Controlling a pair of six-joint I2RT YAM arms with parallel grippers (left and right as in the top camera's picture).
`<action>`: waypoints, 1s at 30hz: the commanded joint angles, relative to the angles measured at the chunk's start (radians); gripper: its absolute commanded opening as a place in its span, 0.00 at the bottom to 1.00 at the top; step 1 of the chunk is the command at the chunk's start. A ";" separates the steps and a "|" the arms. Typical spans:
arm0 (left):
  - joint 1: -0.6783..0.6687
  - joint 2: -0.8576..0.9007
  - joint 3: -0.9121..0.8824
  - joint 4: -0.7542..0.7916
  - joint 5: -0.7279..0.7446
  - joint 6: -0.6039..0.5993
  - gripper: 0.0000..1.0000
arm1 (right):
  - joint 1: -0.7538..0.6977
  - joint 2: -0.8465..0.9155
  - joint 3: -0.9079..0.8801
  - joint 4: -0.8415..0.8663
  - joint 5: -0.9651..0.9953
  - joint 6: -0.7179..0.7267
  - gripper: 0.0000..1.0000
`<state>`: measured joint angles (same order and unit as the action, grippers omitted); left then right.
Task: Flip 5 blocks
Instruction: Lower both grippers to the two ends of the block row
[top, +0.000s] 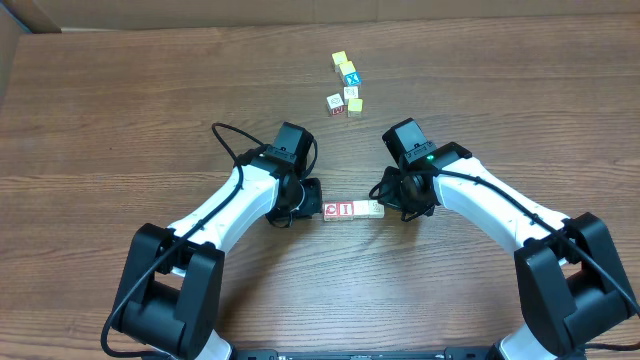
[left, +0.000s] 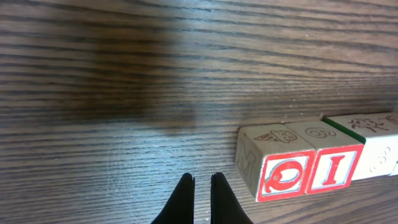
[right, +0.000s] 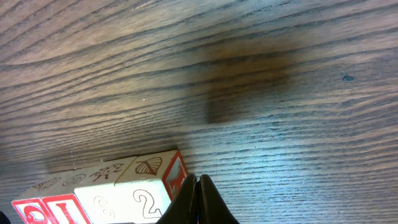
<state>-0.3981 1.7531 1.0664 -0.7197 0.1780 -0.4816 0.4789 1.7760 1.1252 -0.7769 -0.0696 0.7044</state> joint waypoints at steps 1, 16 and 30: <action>-0.021 0.007 -0.004 0.002 -0.013 -0.021 0.04 | 0.004 0.007 -0.008 0.006 0.024 0.007 0.04; -0.042 0.009 -0.004 0.011 -0.055 -0.024 0.04 | 0.005 0.007 -0.037 0.045 0.042 0.007 0.04; -0.042 0.037 -0.005 0.023 -0.058 -0.025 0.04 | 0.005 0.007 -0.074 0.092 0.030 0.007 0.04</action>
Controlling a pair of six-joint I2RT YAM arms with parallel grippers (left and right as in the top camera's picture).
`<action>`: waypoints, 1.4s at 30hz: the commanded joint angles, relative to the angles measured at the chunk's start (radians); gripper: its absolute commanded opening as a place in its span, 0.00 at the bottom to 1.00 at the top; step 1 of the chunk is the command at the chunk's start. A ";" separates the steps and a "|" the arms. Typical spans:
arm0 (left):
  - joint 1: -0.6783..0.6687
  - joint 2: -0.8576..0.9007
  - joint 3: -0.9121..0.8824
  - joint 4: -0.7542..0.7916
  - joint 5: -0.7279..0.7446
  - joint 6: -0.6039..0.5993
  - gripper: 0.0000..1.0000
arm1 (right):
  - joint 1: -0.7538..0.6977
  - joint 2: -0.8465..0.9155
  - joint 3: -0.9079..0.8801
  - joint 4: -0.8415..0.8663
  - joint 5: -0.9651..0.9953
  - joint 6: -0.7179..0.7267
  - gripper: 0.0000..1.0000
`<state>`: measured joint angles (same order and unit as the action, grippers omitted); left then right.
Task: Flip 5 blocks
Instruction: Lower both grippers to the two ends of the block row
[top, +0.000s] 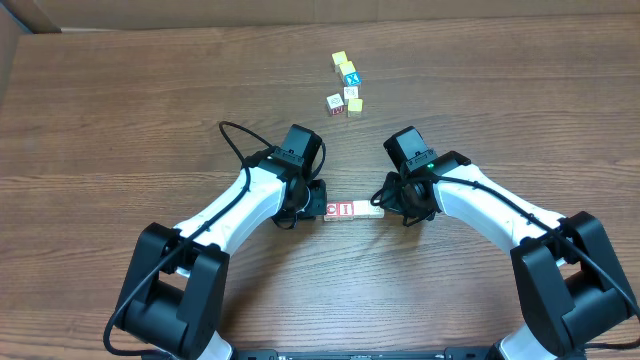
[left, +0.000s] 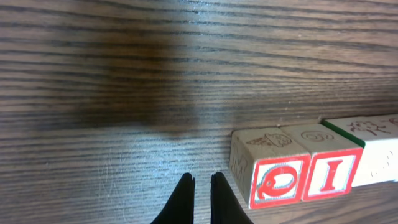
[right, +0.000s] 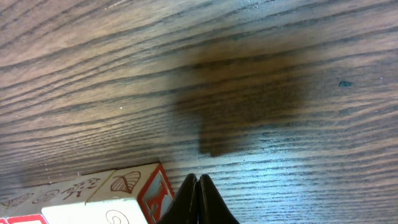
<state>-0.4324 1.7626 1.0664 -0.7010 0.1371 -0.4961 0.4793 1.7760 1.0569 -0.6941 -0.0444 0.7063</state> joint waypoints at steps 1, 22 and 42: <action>-0.007 0.035 -0.005 0.003 -0.016 -0.011 0.04 | 0.004 0.007 -0.006 0.012 -0.004 0.005 0.04; -0.005 0.074 0.060 -0.005 0.021 -0.008 0.04 | 0.004 0.007 -0.006 0.024 -0.028 0.005 0.04; -0.006 0.074 0.071 -0.021 0.063 -0.005 0.04 | 0.004 0.007 -0.006 0.011 -0.047 0.005 0.04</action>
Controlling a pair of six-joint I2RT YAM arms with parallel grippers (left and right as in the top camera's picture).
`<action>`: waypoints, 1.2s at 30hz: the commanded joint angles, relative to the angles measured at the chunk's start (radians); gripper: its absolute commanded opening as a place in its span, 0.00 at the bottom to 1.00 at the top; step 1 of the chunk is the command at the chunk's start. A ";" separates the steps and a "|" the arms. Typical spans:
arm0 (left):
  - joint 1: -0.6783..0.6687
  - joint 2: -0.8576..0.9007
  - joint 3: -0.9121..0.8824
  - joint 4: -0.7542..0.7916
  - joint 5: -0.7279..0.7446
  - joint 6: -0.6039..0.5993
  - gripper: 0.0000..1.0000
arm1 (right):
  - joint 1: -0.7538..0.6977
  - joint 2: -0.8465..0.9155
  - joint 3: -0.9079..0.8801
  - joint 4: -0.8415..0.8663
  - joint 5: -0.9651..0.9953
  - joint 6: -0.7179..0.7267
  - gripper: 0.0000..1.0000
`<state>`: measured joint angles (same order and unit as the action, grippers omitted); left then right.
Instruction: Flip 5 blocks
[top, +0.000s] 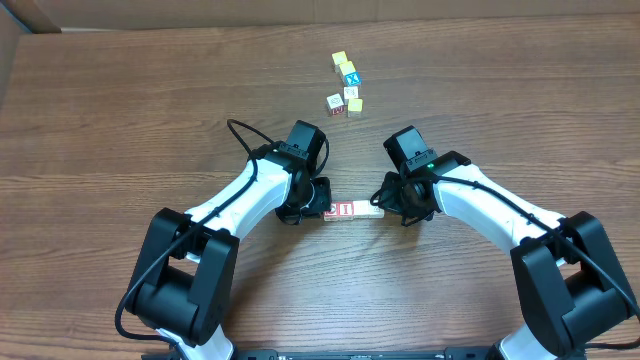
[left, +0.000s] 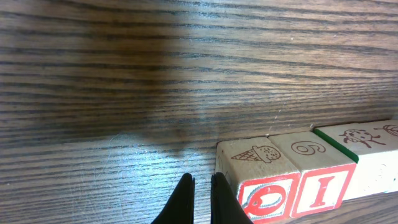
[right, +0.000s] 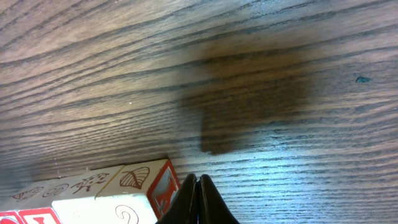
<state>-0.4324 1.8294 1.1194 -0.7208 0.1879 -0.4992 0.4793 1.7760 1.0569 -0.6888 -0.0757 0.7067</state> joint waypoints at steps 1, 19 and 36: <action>-0.006 0.007 0.018 0.000 0.012 -0.002 0.04 | 0.004 0.007 -0.006 0.008 -0.025 0.005 0.04; -0.006 0.007 0.018 0.000 0.011 -0.002 0.04 | 0.004 0.007 -0.006 0.014 -0.084 0.005 0.04; -0.007 0.008 0.014 -0.002 0.011 -0.002 0.04 | 0.004 0.007 -0.006 0.000 -0.084 0.005 0.04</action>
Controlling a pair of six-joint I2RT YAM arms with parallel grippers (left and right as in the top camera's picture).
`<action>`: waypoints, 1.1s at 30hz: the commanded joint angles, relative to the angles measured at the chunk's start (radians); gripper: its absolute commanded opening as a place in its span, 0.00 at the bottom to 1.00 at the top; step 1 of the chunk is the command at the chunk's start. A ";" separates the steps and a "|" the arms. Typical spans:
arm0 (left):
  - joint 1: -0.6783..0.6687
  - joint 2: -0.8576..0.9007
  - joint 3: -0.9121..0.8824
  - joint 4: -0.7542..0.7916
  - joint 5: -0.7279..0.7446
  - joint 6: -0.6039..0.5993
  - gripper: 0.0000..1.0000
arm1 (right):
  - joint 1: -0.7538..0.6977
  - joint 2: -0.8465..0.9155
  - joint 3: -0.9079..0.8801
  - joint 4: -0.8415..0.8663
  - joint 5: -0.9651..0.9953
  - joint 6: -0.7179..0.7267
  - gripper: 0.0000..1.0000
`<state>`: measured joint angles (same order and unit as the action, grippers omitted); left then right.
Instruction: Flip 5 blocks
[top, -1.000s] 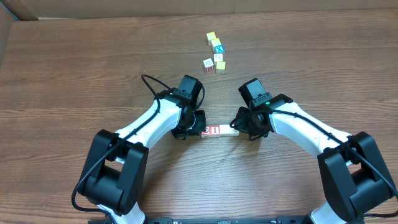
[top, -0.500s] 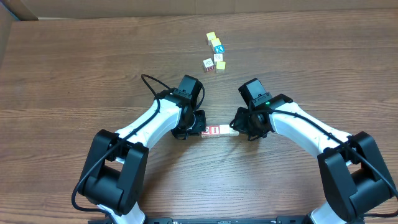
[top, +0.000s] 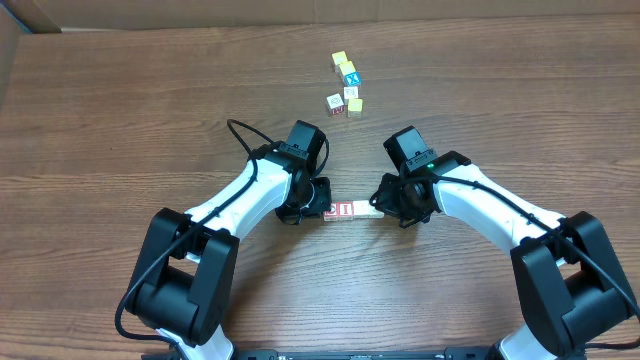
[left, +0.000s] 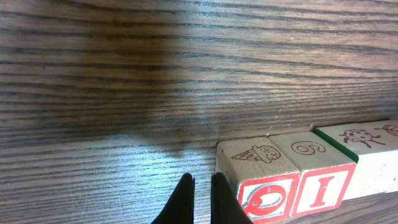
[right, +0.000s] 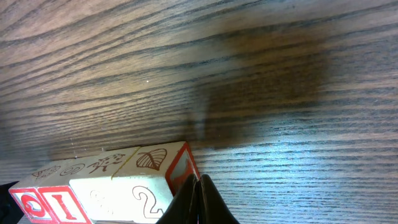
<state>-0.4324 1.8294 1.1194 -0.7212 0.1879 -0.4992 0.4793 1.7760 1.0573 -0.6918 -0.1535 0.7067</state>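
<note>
A short row of wooden blocks (top: 350, 210) lies end to end between my two arms. My left gripper (left: 201, 182) is shut and holds nothing; its right finger rests against the end block, which has a red Q face (left: 264, 194). A red I block (left: 320, 186) and a green-edged block (left: 367, 140) follow it in the row. My right gripper (right: 198, 182) is shut, with its tip against the red side face (right: 181, 169) of the other end block, which carries a "2" (right: 143, 199) and a leaf on top.
Several loose small blocks (top: 346, 85) lie in a cluster at the back of the wooden table (top: 120, 110). A cardboard edge (top: 8, 50) shows at the far left corner. Both arms' cables hang close to the row.
My right gripper has shifted toward the row, and its tip now sits against the end block's red side face. The left gripper and the row look unchanged.
At first my shut left gripper stood a little way off the Q block's end, while the right was by the opposite end. The left then stood closer, and later touched the Q block. Now both shut grippers bracket the row.
</note>
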 joint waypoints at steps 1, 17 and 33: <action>-0.007 0.008 0.014 0.000 0.011 -0.002 0.04 | 0.004 0.007 -0.006 0.003 -0.007 0.005 0.04; -0.009 0.009 0.014 0.000 -0.011 -0.002 0.04 | 0.004 0.007 -0.006 0.006 -0.035 0.005 0.04; -0.021 0.009 0.014 0.027 -0.011 -0.003 0.04 | 0.004 0.007 -0.006 0.038 -0.036 0.005 0.04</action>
<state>-0.4435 1.8294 1.1194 -0.7082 0.1616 -0.4992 0.4789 1.7760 1.0561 -0.6685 -0.1749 0.7067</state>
